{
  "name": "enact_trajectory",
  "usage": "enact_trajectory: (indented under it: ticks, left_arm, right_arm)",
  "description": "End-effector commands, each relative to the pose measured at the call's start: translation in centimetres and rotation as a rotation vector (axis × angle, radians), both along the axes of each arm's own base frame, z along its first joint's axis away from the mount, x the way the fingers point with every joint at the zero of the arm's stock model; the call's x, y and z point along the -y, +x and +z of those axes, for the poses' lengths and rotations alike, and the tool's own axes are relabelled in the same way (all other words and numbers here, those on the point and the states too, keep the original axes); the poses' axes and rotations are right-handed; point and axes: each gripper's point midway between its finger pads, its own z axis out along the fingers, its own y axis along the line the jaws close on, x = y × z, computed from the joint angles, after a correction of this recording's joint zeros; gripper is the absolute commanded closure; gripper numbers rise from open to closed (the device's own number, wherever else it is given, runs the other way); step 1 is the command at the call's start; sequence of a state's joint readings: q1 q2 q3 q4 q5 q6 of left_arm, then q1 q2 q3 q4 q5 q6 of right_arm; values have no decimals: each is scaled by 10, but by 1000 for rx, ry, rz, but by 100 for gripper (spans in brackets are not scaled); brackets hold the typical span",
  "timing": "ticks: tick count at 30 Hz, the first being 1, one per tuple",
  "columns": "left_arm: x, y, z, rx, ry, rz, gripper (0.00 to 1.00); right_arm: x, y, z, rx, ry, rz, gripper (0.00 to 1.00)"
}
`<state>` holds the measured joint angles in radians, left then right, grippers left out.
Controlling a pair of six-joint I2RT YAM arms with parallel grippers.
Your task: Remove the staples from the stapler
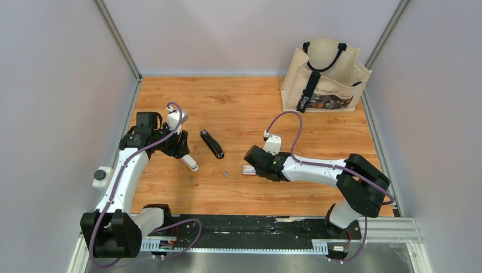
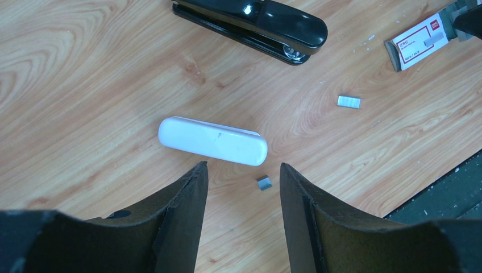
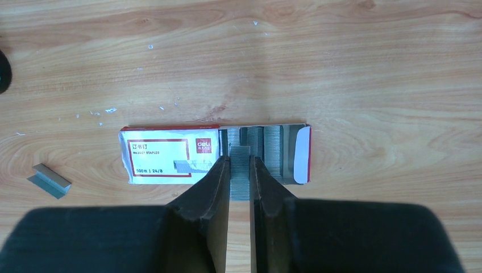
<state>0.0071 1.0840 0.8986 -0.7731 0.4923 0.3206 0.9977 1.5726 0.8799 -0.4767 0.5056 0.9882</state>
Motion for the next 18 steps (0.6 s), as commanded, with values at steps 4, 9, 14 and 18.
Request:
enact_trajectory:
  ticks: [4,9,14,18]
  left_arm:
    - [1,3,8,48,7,-26,42]
    - [1,2,7,47,9,-26,41]
    - [0,2,7,50,12,-26,41]
    - [1,2,7,49,10,-27,41]
  right_arm:
    - [-4,8,6,26,11,-4,83]
    - [-6,8,3,13,-3,-1,79]
    - [-6,8,3,12,-7,-3,71]
    - [-7,7,4,19,2,5,66]
